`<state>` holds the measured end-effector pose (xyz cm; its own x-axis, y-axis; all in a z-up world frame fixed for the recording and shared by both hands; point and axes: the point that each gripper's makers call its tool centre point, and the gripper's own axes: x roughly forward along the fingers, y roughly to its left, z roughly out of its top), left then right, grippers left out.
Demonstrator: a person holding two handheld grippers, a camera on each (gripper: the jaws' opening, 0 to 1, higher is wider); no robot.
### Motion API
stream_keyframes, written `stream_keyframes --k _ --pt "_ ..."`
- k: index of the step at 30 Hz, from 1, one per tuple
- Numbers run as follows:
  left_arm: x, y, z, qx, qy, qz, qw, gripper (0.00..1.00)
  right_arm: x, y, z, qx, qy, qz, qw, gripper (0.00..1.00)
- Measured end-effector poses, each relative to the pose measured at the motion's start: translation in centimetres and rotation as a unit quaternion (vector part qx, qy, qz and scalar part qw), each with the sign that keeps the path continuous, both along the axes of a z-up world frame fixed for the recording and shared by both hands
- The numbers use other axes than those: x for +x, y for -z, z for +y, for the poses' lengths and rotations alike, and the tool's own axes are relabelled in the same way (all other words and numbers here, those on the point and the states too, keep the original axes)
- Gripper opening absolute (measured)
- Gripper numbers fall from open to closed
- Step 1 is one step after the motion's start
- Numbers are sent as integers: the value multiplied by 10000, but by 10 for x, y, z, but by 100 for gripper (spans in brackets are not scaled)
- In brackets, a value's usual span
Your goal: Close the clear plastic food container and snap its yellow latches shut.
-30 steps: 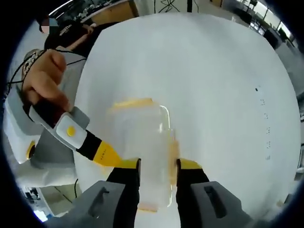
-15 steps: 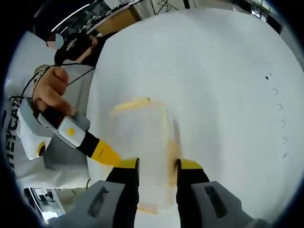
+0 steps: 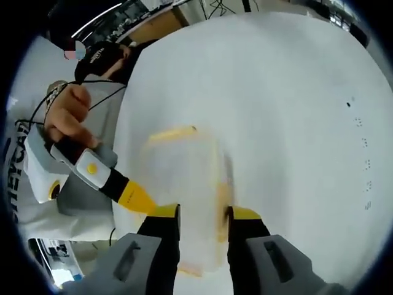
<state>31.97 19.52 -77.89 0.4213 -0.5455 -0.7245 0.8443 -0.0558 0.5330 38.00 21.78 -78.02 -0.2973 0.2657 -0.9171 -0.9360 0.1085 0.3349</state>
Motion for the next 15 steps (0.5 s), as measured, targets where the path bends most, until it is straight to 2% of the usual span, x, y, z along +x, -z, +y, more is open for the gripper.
stream_keyframes --k 2,6,10,15 --pt "0 0 0 -10 -15 -22 10000 21 1 -1 0 -18 -138 -100 9999 28" --pt "0 0 -1 6 -40 -50 10000 21 2 -1 -1 -88 -104 -185 9997 29" --pt "0 0 -2 31 1 -99 9999 21 3 1 -2 -222 65 -88 9997 29" --pt "-1 0 -2 78 52 -125 9999 21 -1 2 -4 -222 -143 72 9996 24"
